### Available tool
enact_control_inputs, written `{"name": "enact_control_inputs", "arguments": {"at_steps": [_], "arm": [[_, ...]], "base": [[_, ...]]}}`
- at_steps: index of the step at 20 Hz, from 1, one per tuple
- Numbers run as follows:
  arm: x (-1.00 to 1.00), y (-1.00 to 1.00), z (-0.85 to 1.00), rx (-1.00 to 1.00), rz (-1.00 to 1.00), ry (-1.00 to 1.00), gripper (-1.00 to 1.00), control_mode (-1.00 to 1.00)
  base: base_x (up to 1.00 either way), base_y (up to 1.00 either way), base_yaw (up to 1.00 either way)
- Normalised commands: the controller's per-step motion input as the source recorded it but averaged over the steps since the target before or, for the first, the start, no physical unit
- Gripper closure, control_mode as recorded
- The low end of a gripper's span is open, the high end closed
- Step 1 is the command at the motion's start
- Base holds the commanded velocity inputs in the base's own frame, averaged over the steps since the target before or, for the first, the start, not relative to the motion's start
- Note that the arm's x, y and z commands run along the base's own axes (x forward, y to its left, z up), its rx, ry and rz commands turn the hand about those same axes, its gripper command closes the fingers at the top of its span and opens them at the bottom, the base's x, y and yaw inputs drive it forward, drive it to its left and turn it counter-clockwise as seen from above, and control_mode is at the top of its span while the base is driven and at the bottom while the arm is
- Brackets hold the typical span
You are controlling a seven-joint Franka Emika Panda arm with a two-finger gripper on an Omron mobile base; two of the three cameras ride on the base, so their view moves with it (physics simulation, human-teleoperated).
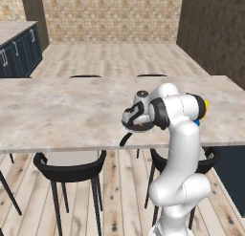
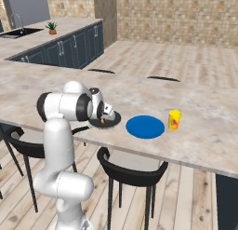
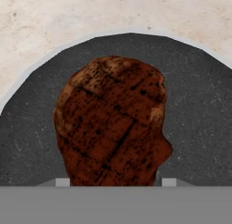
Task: Pick up the pan with the steak in it and place it on the dining table. Then place the steak on the plate.
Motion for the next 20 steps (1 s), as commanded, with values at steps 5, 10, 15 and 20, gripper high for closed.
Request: {"name": "enact_control_inputs", "arguments": {"at_steps": [5,10,15,20], "arm": [[0.00,0.00,0.29,0.01,-0.03,-0.02,1.00,-1.00],[-0.18,-0.07,0.45,0.00,-0.08,0.00,1.00,-1.00],[-0.35,-0.32,0.23,0.00,-0.11,0.00,1.00,-1.00],[-0.26,-0.68,0.00,0.00,-0.07,-0.01,1.00,-1.00]], "base": [[0.00,0.00,0.00],[0.00,0.00,0.00],[0.00,0.00,0.00],[0.00,0.00,0.00]]}}
